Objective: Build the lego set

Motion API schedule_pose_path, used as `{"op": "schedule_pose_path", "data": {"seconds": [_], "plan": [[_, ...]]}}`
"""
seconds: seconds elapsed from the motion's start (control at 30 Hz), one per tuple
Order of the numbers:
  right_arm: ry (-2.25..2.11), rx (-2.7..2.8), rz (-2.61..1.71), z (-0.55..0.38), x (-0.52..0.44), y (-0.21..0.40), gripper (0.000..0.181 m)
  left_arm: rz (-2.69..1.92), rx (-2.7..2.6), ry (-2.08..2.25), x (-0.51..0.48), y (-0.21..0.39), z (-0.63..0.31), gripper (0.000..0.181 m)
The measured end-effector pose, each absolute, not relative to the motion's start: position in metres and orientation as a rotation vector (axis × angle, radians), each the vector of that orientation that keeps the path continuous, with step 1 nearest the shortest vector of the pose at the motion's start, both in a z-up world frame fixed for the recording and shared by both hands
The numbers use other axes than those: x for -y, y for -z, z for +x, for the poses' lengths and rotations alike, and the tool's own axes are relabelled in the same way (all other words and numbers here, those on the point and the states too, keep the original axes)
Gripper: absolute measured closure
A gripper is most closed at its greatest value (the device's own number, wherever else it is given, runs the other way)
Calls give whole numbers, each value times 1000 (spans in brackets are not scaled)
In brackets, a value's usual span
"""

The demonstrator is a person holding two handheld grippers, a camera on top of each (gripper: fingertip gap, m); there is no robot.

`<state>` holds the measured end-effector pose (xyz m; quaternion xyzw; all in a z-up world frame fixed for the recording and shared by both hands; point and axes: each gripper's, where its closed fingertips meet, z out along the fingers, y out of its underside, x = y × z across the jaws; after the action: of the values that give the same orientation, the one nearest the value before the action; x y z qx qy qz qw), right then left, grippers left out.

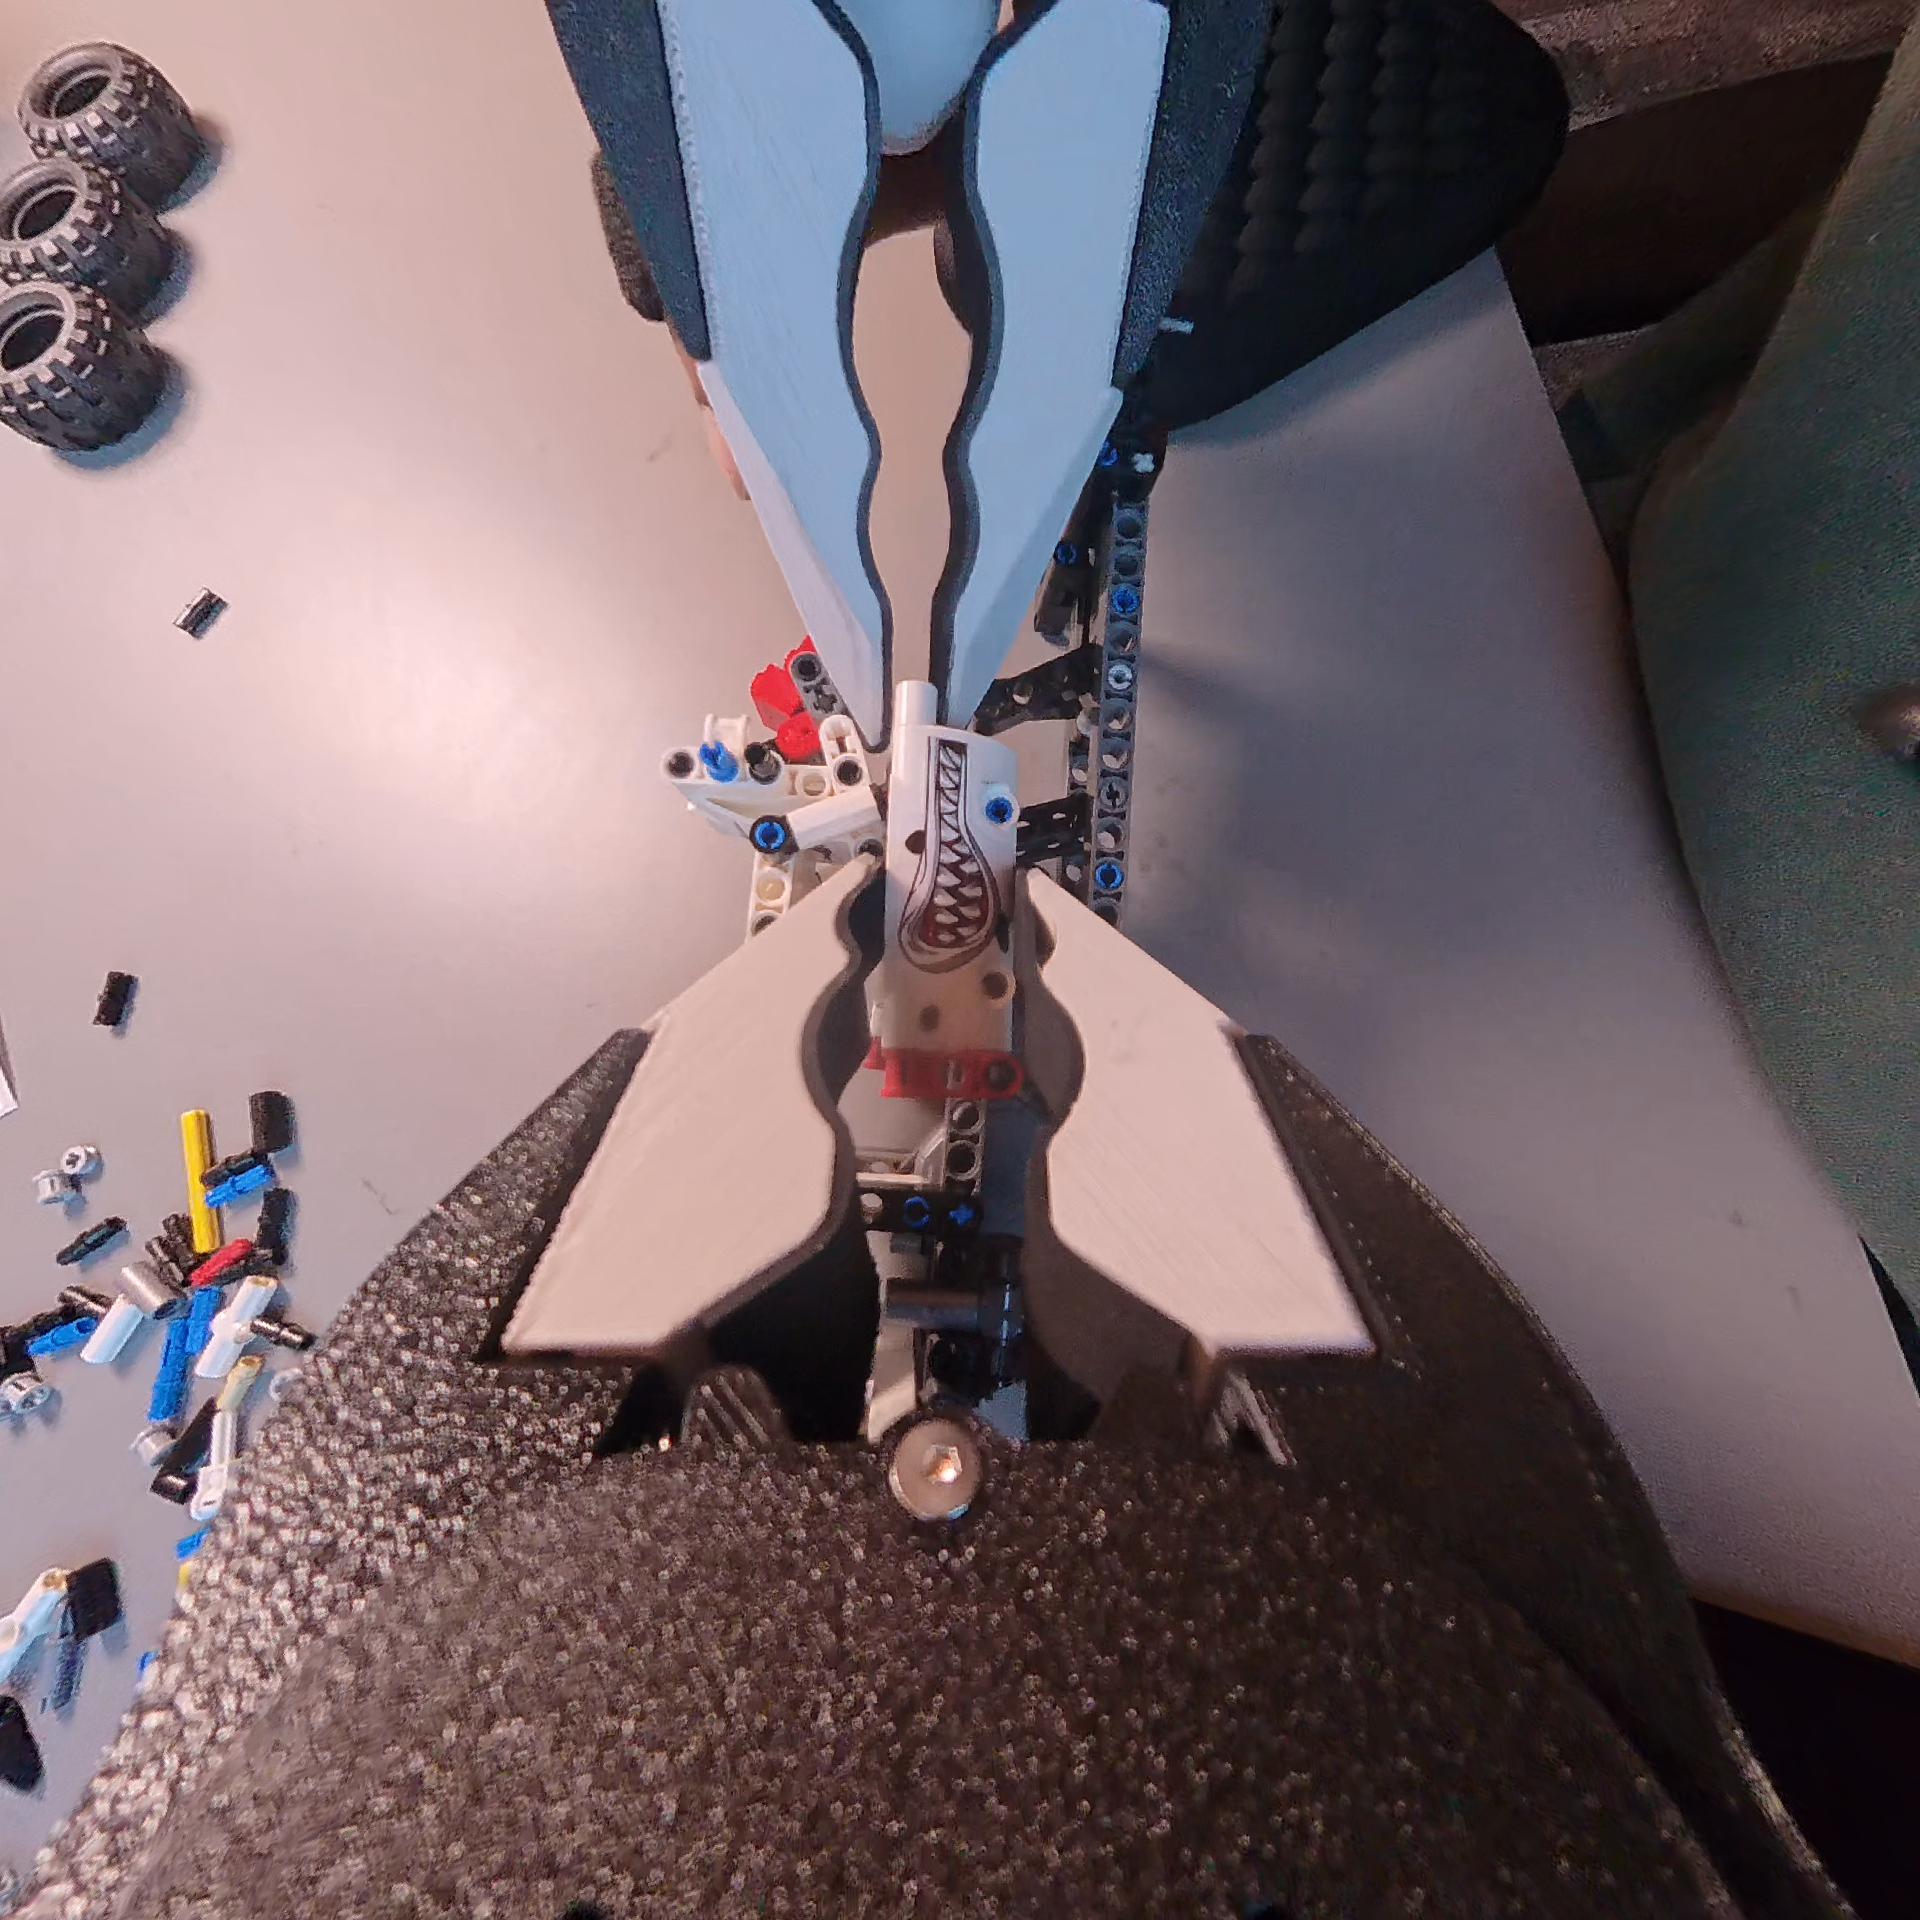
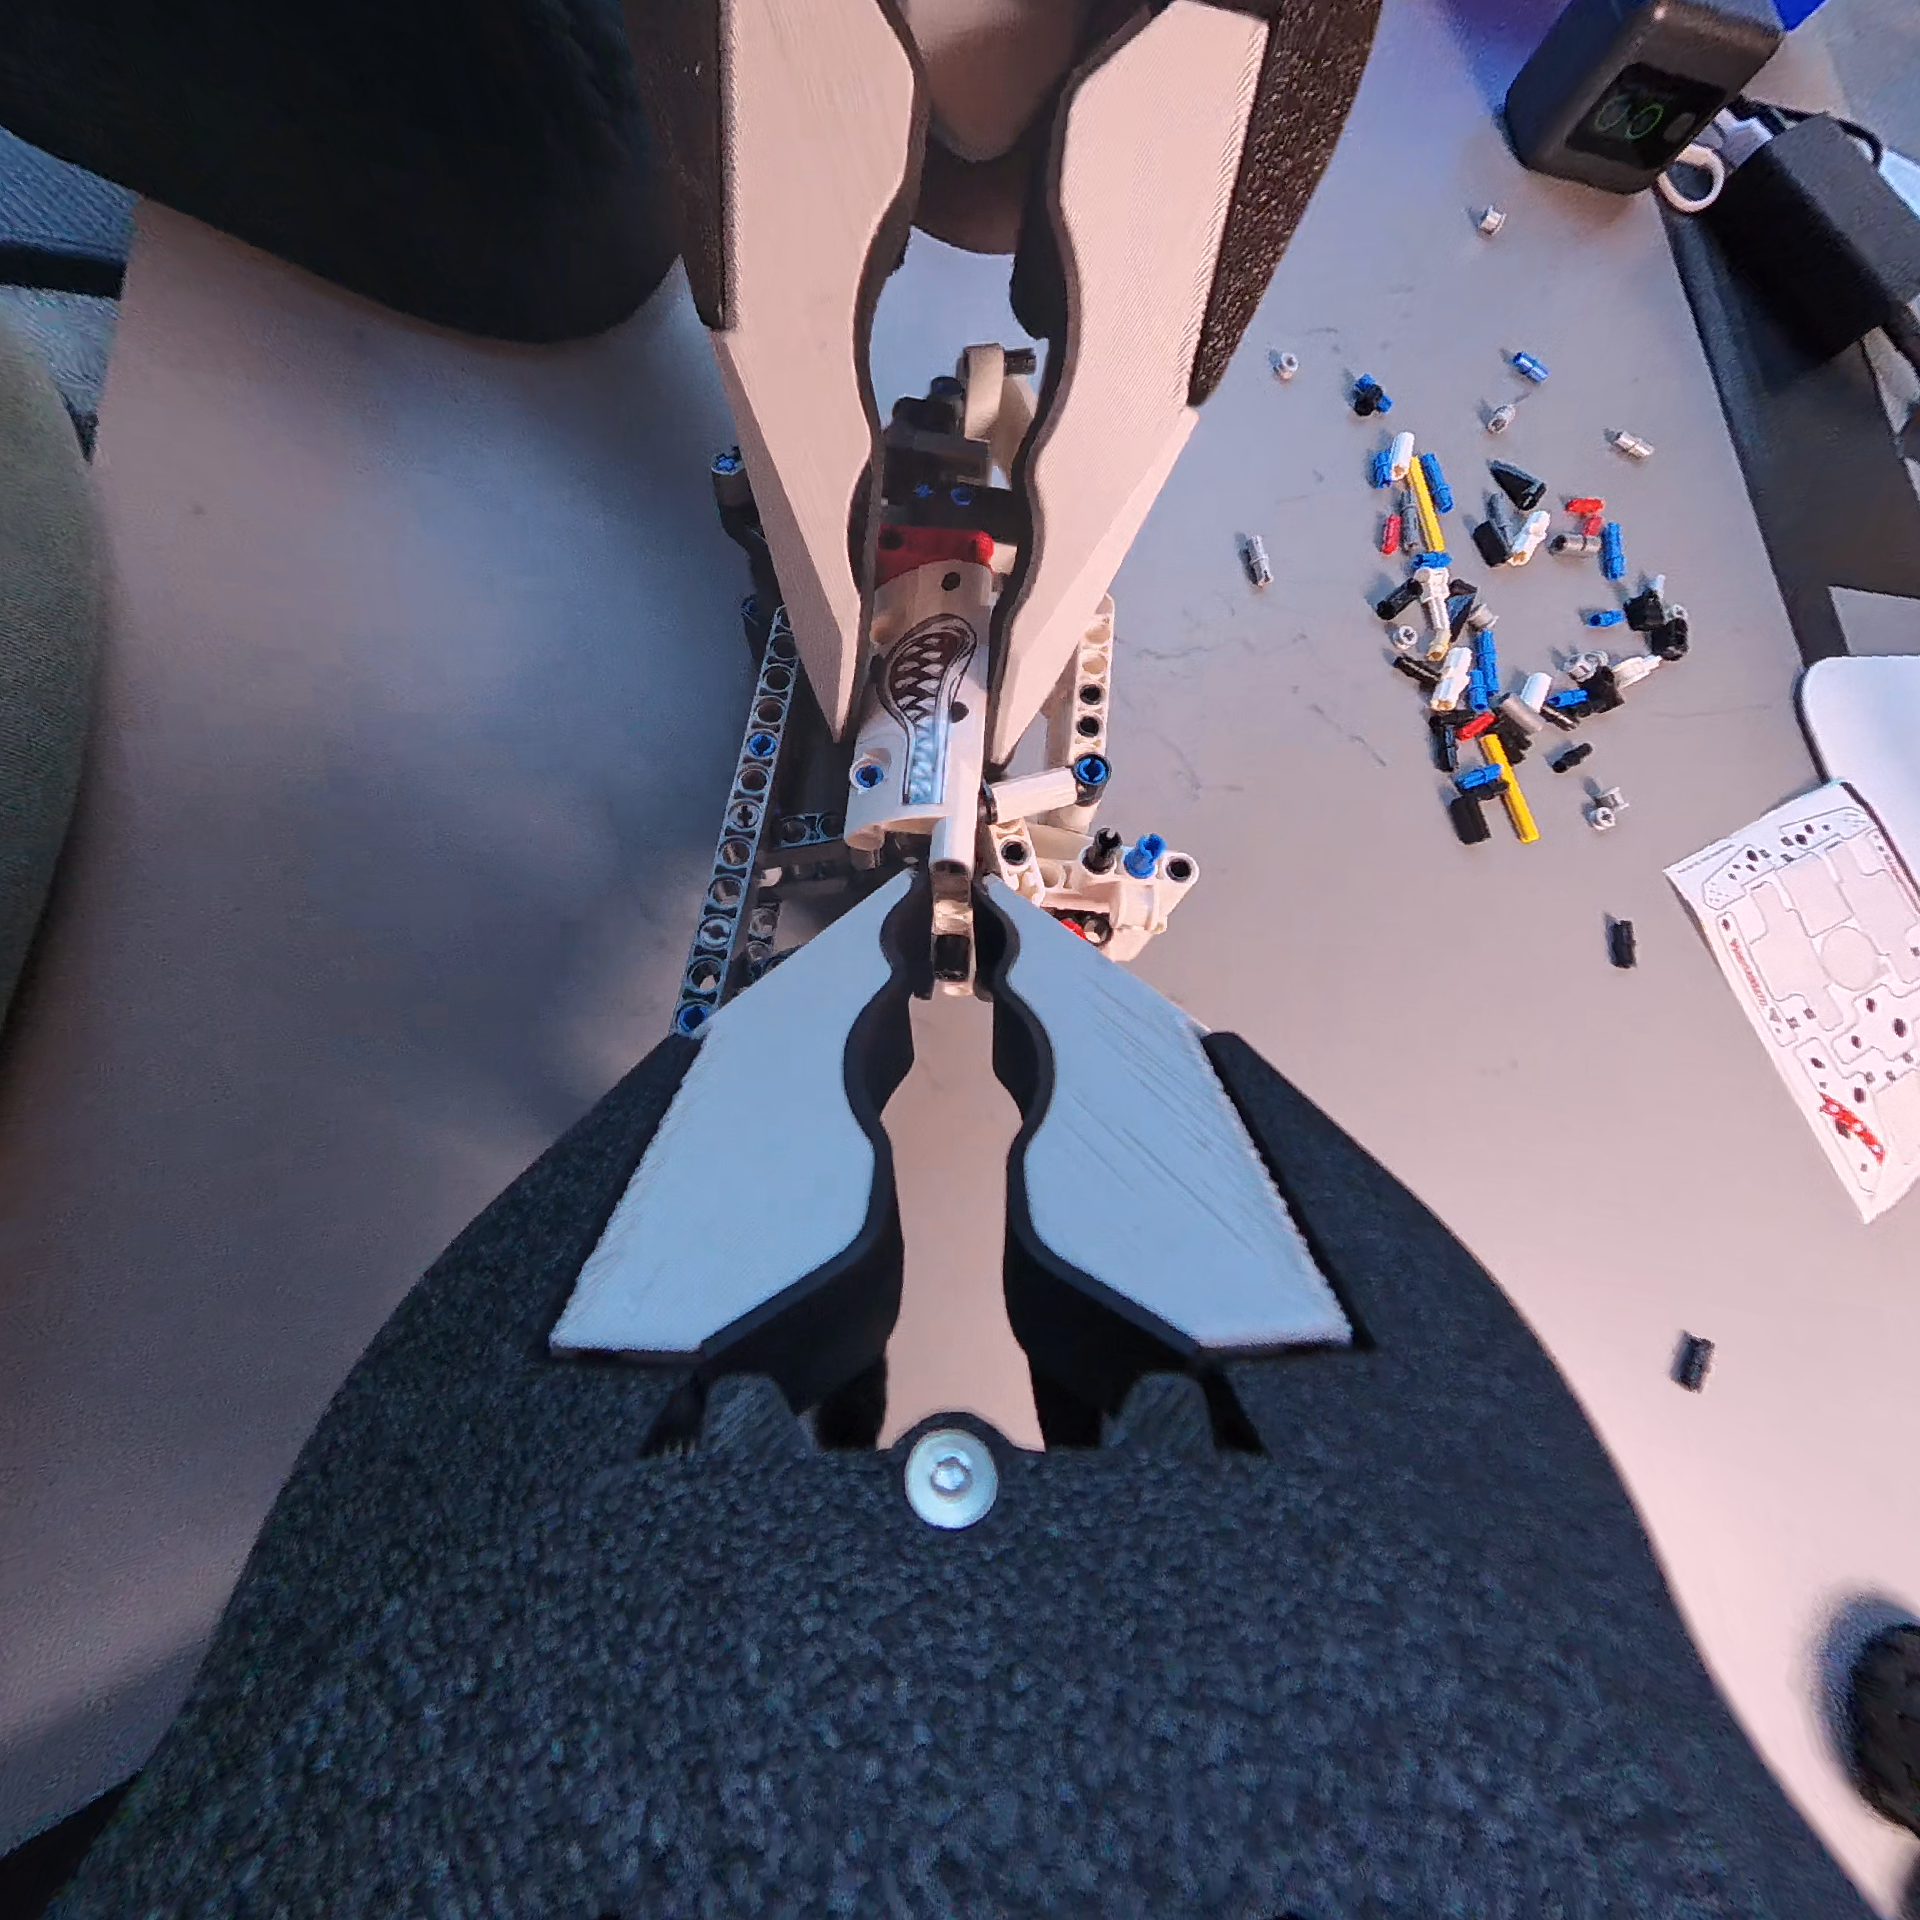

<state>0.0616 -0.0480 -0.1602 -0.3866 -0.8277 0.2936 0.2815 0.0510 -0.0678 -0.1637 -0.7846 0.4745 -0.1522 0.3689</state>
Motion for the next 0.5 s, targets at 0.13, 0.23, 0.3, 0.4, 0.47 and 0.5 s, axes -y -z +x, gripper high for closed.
{"op": "schedule_pose_path", "data": {"seconds": [0.13,0.23,0.3,0.4,0.47,0.5], "plan": [[-889,2215,-1021,75,53,154,163,-2002,-1201,402,72,164,53,157],[-1048,2114,-1041,85,47,135,161,-1998,-1150,409,73,157,48,148],[-1091,2084,-1053,94,40,132,161,-1997,-1107,411,74,148,41,142],[-1032,2063,-1106,104,14,150,162,-2039,-1086,381,75,144,33,127],[-1007,2095,-1153,107,2,172,163,-2111,-1106,385,76,152,33,110],[-993,2116,-1164,105,-1,182,163,-2146,-1117,401,76,157,36,103]]}}
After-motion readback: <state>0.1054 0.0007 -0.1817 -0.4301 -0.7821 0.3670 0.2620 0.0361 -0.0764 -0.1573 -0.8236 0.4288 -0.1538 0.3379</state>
